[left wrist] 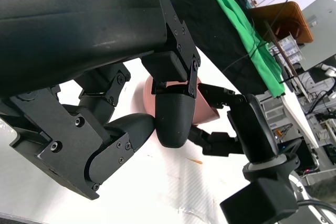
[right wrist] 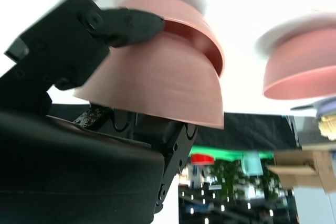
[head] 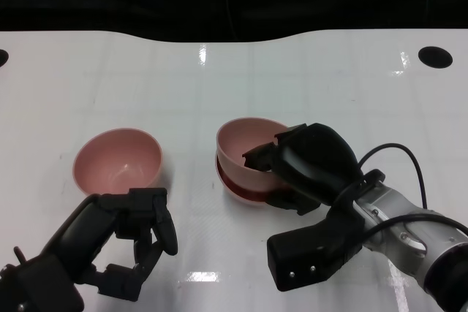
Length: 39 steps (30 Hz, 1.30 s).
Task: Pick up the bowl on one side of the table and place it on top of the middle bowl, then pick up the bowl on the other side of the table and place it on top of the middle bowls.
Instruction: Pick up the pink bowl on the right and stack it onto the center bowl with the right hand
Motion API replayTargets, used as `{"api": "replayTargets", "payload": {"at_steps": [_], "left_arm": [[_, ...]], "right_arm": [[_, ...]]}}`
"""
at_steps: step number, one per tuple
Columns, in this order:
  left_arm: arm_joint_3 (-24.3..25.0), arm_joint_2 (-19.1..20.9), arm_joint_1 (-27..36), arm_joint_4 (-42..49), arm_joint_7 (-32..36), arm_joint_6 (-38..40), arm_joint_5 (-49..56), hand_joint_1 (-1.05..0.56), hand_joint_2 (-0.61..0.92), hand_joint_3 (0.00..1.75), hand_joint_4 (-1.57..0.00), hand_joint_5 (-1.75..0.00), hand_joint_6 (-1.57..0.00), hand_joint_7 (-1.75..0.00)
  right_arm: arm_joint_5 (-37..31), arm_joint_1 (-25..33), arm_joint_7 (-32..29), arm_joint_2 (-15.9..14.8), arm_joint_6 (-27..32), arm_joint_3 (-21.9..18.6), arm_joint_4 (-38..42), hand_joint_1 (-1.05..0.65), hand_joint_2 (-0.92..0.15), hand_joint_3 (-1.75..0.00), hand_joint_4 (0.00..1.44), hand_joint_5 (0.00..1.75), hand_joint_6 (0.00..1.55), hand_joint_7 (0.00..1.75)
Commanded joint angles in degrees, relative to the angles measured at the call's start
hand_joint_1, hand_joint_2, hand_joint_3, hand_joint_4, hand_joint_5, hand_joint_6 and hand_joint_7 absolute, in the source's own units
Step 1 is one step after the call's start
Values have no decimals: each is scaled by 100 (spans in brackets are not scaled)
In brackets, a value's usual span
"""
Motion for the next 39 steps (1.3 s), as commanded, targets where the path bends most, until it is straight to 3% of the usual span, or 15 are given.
{"api": "replayTargets", "payload": {"at_steps": [1,11,24,39], "left_arm": [[23,55,-12,-12,48,19,-6,-16,37,139,-90,-174,-82,-153],[11,55,-14,-52,49,40,4,-15,39,135,-89,-173,-82,-152],[18,64,-58,58,29,1,-15,-17,44,126,-88,-173,-81,-152],[17,58,-82,94,10,52,-80,-18,45,126,-89,-174,-81,-153]], "right_arm": [[96,-36,553,-66,197,28,-151,-40,-91,-23,66,67,85,4],[143,153,1257,-179,514,2,-721,-61,-92,-21,47,51,65,0],[286,472,2032,-380,877,-179,-1870,-75,-92,-32,34,48,47,0],[186,1023,2008,-741,962,-412,-3018,-82,-92,-33,22,52,37,0]]}}
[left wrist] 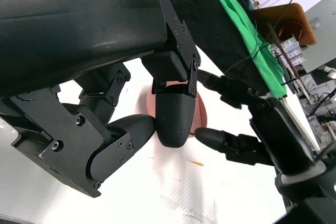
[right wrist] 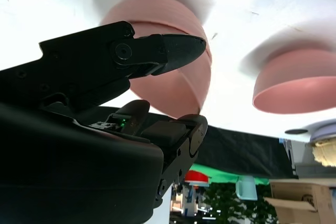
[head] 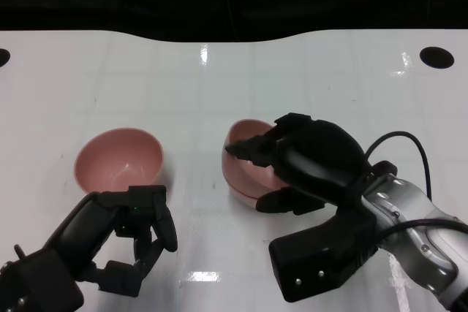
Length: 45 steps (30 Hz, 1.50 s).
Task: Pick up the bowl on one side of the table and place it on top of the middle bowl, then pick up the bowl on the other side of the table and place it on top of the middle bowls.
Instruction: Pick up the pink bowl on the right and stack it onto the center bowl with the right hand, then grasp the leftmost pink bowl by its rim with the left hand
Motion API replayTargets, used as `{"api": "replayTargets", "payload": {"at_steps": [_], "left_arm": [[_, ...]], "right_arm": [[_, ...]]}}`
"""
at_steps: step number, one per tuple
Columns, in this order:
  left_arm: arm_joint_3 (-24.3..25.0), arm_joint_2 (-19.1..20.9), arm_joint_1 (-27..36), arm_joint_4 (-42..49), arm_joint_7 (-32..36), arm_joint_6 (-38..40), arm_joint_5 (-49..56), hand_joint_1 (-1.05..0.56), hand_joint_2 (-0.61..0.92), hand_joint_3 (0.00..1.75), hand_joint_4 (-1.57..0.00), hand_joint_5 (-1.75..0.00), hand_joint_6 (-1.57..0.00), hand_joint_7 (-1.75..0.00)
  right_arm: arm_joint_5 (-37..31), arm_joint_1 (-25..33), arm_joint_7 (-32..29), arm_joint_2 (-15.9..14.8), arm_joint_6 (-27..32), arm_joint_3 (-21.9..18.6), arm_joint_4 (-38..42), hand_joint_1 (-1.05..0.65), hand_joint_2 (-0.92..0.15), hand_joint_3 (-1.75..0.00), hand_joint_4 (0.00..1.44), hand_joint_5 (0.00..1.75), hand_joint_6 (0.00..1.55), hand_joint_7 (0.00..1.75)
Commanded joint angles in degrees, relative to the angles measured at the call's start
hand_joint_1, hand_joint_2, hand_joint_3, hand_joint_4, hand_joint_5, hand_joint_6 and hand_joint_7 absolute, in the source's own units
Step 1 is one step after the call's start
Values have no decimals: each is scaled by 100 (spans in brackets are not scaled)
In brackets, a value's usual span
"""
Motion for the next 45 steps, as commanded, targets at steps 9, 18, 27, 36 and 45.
{"api": "replayTargets", "payload": {"at_steps": [9,18,27,36,45], "left_arm": [[37,63,-40,100,-5,-92,-57,-19,40,133,-89,-175,-80,-155],[52,83,-61,142,-13,-80,-79,-19,39,136,-90,-174,-81,-154],[71,90,-54,132,3,-52,-94,-19,41,133,-91,-173,-81,-153],[54,91,-18,103,64,-166,28,-20,37,141,-92,-173,-82,-153],[89,113,-46,113,18,-84,-66,-19,48,120,-92,-172,-82,-152]], "right_arm": [[326,617,-179,-296,-190,-546,-743,-76,-92,-27,12,72,33,0],[498,1249,-406,-604,-539,-957,-1181,-73,-92,-24,12,79,35,1],[733,1921,-728,-769,-1029,-1353,-1480,-59,-92,-12,24,88,47,7],[1334,2505,-1055,-784,-1863,-1766,-1419,-24,-90,-3,62,111,82,25],[1522,2892,-1444,-710,-2501,-2020,-1295,-5,-69,-49,82,116,100,53]]}}
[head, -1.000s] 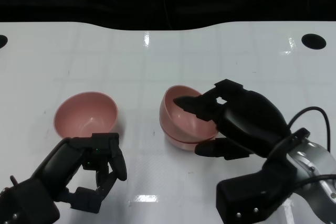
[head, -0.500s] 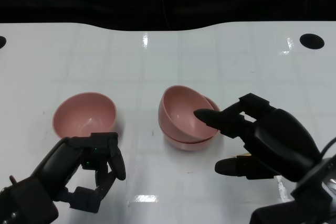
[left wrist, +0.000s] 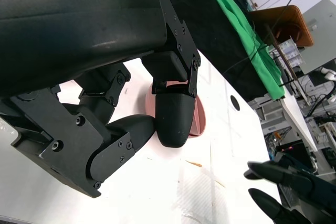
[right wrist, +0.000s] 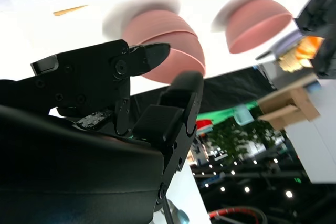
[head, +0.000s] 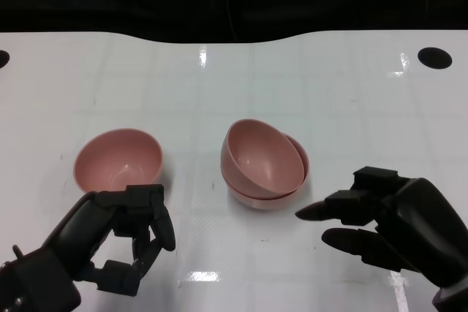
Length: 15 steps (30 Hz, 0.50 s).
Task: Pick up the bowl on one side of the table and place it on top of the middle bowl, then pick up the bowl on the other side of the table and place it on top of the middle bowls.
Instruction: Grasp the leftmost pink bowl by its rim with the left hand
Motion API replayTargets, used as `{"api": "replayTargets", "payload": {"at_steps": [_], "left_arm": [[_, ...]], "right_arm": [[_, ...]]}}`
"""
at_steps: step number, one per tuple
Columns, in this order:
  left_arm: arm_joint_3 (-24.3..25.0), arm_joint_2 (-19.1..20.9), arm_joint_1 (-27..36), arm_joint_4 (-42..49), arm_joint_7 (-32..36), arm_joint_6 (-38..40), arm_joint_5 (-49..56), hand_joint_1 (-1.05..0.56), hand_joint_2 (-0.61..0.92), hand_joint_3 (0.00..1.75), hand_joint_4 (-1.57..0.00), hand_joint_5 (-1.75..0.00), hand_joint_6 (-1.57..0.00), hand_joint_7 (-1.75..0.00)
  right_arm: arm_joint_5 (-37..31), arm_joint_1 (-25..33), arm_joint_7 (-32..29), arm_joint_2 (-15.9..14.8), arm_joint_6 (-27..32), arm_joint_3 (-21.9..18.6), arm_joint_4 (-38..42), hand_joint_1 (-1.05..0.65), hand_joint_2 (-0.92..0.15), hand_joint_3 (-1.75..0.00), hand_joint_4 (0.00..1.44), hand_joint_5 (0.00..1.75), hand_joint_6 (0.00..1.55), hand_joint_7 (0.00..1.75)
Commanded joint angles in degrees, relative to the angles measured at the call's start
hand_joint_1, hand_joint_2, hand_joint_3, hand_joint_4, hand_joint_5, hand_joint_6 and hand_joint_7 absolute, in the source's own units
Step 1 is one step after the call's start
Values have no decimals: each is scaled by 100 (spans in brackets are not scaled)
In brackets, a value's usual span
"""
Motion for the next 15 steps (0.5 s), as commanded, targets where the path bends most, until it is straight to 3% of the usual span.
{"api": "replayTargets", "payload": {"at_steps": [1,2,5,8,11,15], "left_arm": [[79,108,-28,18,17,5,-17,-18,45,126,-91,-172,-82,-152],[83,114,-28,10,21,13,-13,-18,42,130,-91,-172,-82,-152],[93,113,-36,55,17,-71,-36,-18,41,133,-90,-172,-81,-152],[118,114,-18,73,13,-83,-80,-19,47,121,-88,-172,-81,-150],[153,68,-44,175,33,-267,-124,-20,57,102,-87,-169,-80,-146],[216,24,-95,248,105,-387,-113,-20,59,98,-83,-164,-77,-138]], "right_arm": [[100,131,-206,-36,-271,-173,120,-4,-56,-76,85,113,100,60],[107,157,-227,-34,-331,-195,141,-3,-47,-96,88,111,100,66],[87,235,-275,-13,-442,-247,178,-2,-32,-126,93,114,100,78],[125,292,-346,59,-527,-280,237,-2,-26,-143,95,139,101,90],[199,366,-291,105,-446,-331,225,-4,-20,-161,97,170,95,126],[236,407,-220,110,-357,-361,239,-4,-15,-168,101,174,88,153]]}}
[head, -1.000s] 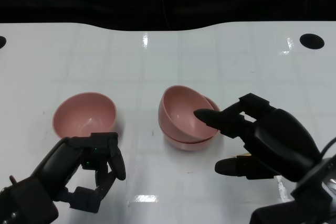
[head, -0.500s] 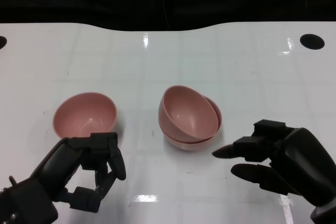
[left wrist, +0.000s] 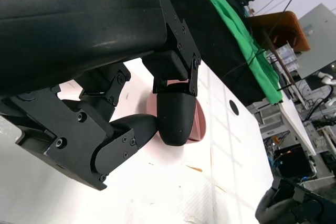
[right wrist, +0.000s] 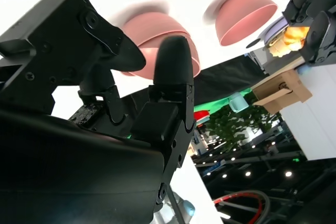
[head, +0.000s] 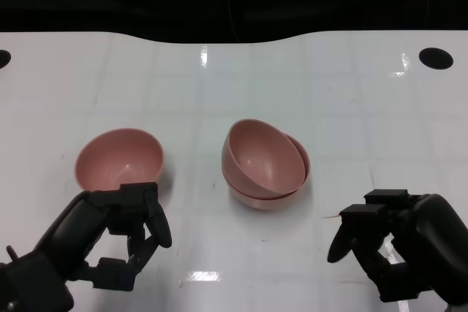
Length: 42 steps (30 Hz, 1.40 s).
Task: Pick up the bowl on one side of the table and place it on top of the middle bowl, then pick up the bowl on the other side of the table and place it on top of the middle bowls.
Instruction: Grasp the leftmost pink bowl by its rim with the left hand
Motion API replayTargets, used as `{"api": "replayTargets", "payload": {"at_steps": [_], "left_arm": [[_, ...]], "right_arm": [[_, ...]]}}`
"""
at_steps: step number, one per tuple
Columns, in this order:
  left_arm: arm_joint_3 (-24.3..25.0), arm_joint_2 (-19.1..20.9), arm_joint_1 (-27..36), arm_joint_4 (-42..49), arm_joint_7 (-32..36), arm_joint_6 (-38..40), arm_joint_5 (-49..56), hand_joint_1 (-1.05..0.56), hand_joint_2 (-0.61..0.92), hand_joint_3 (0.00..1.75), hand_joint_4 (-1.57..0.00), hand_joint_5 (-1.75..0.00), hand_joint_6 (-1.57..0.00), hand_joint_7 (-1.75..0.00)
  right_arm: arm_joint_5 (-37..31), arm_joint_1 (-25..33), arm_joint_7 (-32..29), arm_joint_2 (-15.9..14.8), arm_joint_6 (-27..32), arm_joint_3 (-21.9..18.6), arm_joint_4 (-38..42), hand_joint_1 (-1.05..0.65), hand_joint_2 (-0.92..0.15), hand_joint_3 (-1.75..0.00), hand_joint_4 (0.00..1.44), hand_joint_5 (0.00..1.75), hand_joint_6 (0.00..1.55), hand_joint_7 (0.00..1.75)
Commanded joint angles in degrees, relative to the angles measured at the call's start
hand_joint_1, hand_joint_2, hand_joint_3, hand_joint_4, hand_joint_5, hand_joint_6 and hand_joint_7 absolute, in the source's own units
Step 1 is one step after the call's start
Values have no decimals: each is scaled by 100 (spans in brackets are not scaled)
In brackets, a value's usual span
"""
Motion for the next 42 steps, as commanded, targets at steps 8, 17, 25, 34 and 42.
{"api": "replayTargets", "payload": {"at_steps": [8,17,25,34,42], "left_arm": [[330,33,-18,-462,577,24,310,-20,71,64,-63,-129,-76,-78],[611,332,16,-1146,1146,428,1371,-34,92,15,-51,-80,-67,-18],[600,902,-62,-1598,1351,768,2742,-46,92,10,-45,-62,-60,-1],[123,1225,-368,-1824,1289,1462,4325,-56,90,0,-55,-32,-53,0],[-673,1191,-888,-1674,711,2589,5496,-65,90,0,-46,-20,-42,0]], "right_arm": [[256,72,339,-1,255,-116,76,-4,-13,-167,105,175,83,169],[229,82,626,67,609,-76,-76,-6,-12,-165,104,175,79,174],[215,63,711,77,664,-70,-62,-7,-12,-166,102,175,79,171],[241,98,756,108,691,-93,-101,-6,-12,-164,101,175,81,168],[238,82,762,120,666,-90,-85,-6,-12,-164,101,175,82,167]]}}
